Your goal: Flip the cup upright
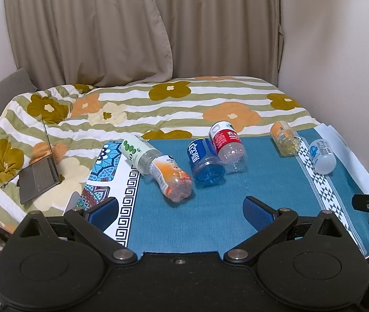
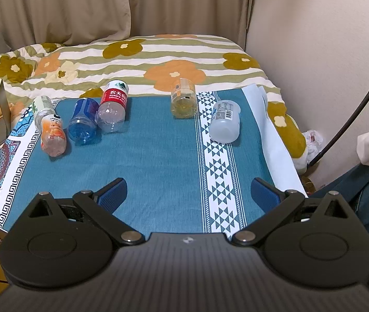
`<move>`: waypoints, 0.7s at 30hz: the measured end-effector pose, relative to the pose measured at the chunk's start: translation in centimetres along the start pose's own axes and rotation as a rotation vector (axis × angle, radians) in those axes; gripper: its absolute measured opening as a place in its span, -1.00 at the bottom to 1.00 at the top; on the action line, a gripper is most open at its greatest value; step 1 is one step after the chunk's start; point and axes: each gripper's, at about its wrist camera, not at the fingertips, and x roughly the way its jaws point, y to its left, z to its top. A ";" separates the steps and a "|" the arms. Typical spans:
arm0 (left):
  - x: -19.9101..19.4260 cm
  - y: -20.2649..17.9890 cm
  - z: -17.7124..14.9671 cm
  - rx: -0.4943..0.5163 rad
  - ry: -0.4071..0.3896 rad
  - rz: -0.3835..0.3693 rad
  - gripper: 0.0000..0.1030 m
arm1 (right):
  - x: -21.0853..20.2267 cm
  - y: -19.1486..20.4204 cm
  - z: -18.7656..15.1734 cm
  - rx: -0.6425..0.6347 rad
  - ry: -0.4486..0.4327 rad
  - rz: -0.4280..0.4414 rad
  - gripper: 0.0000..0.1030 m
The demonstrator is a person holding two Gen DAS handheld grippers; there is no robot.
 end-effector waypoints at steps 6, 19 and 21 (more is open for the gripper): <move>0.0 0.0 0.0 -0.001 0.000 -0.001 1.00 | -0.1 0.0 -0.1 0.000 -0.001 -0.001 1.00; 0.0 0.1 0.0 0.001 -0.001 -0.001 1.00 | -0.3 -0.1 -0.1 0.000 -0.002 -0.001 1.00; -0.1 0.1 0.0 0.000 0.000 -0.001 1.00 | -0.3 -0.1 -0.1 0.000 -0.002 -0.001 1.00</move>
